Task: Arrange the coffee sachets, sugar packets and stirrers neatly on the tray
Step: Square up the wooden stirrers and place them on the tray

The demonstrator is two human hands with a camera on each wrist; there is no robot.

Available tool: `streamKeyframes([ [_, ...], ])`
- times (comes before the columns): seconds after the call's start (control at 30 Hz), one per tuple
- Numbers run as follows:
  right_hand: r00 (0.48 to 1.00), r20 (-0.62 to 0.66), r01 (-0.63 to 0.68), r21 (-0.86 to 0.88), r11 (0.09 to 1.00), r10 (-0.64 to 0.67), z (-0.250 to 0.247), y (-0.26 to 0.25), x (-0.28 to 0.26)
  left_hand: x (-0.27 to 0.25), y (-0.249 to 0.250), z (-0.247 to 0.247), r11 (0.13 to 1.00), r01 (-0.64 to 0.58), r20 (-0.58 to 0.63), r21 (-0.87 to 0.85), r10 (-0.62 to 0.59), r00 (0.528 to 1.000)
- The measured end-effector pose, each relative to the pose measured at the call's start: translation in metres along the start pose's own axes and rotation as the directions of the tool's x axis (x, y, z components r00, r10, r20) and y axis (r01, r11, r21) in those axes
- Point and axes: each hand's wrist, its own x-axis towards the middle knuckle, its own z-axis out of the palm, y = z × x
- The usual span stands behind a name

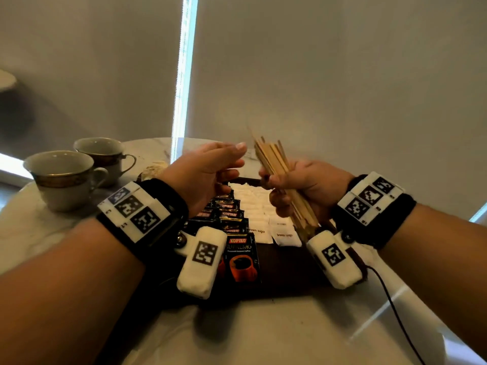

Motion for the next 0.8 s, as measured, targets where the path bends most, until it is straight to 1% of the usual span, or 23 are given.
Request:
streamKeyframes([
  [0.07, 0.975, 0.222, -0.005, 0.046, 0.999, -0.005, 0.020, 0.001, 0.006, -0.005, 0.000, 0.002, 0.999, -0.004, 0.126, 0.036, 0.000, 0.992],
  [0.1, 0.957, 0.289, -0.003, 0.051, 0.999, -0.012, 0.027, 0.001, 0.009, -0.007, -0.001, 0.004, 1.000, 0.007, 0.175, 0.010, -0.008, 0.985],
  [0.13, 0.944, 0.331, -0.004, 0.048, 0.999, -0.012, 0.033, 0.001, 0.011, -0.008, -0.002, 0.006, 0.999, 0.022, 0.207, -0.038, -0.013, 0.978],
  [0.2, 0.936, 0.352, -0.004, 0.047, 0.999, -0.012, 0.042, 0.000, 0.015, -0.011, -0.003, 0.009, 0.993, 0.013, 0.221, -0.119, 0.014, 0.975],
  [0.3, 0.954, 0.297, 0.029, 0.060, 0.998, -0.045, 0.049, -0.002, 0.019, -0.013, -0.001, 0.012, 0.989, -0.037, 0.126, -0.145, 0.055, 0.991],
  [0.37, 0.972, 0.223, 0.067, 0.057, 0.996, -0.078, 0.052, -0.002, 0.022, -0.011, -0.002, 0.010, 0.994, -0.055, 0.059, -0.090, 0.060, 0.996],
  [0.43, 0.982, 0.171, 0.076, 0.059, 0.995, -0.085, 0.055, -0.001, 0.027, -0.009, -0.004, 0.009, 0.996, -0.079, 0.022, -0.042, 0.080, 0.997],
  [0.47, 0.987, 0.139, 0.074, 0.061, 0.995, -0.082, 0.056, 0.000, 0.029, -0.008, -0.005, 0.009, 0.995, -0.088, 0.004, -0.046, 0.089, 0.996],
  [0.57, 0.994, 0.047, 0.093, 0.053, 0.994, -0.095, 0.057, 0.005, 0.031, -0.009, -0.002, 0.011, 0.990, -0.085, -0.077, -0.117, 0.076, 0.994],
  [0.63, 0.995, 0.018, 0.098, 0.054, 0.994, -0.099, 0.055, 0.008, 0.028, -0.010, -0.001, 0.012, 0.984, -0.088, -0.116, -0.157, 0.071, 0.991],
  [0.73, 0.999, 0.014, 0.039, -0.002, 0.999, -0.039, 0.052, 0.012, 0.022, -0.011, 0.002, 0.016, 0.967, -0.124, -0.186, -0.222, 0.083, 0.979],
  [0.8, 0.999, -0.036, -0.005, -0.091, 0.996, 0.002, 0.051, 0.015, 0.019, -0.012, 0.004, 0.019, 0.941, -0.143, -0.221, -0.308, 0.075, 0.972],
])
